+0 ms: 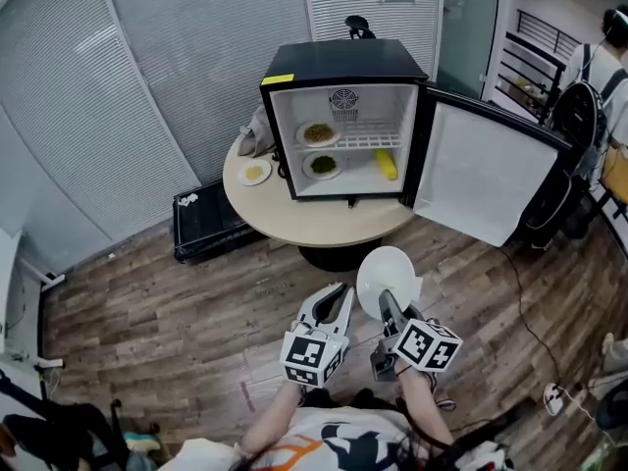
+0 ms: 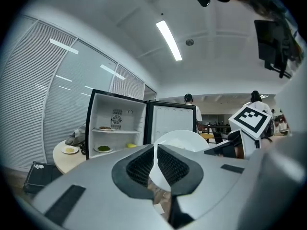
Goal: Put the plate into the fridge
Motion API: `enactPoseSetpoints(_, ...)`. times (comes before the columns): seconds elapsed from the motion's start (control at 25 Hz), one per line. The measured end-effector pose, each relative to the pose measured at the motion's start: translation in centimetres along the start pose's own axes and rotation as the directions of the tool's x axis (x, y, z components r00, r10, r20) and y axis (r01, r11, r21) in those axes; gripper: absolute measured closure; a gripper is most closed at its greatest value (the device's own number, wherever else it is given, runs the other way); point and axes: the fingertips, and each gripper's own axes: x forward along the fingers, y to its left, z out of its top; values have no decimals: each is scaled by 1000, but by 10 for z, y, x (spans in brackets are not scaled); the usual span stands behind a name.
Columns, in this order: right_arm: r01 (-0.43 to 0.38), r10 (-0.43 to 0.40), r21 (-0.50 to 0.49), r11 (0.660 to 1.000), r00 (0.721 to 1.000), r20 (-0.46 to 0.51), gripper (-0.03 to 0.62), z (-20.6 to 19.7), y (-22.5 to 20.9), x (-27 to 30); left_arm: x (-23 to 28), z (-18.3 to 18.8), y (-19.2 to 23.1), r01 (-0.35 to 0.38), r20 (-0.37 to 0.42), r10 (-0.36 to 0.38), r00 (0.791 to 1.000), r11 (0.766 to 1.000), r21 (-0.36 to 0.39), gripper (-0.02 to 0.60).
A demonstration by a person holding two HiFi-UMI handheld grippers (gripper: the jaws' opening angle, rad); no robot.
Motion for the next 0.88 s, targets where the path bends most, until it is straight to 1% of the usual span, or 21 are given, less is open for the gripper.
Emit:
enactPoseSetpoints(0.28, 2, -2, -4, 1000, 1000, -10, 572, 13, -22, 0, 19, -5, -7, -14, 0, 14, 1000, 1000, -10, 549)
enactPoseSetpoints(0.64, -4, 4, 1, 1000, 999, -38, 572, 15, -39, 0, 28, -11, -13, -31, -19, 31, 999, 999, -14, 549)
enactPoseSetpoints(0.88, -12, 13, 21, 1000, 998, -63, 572, 10, -42, 19, 25, -19, 4, -65, -44, 64, 997, 998, -13, 549)
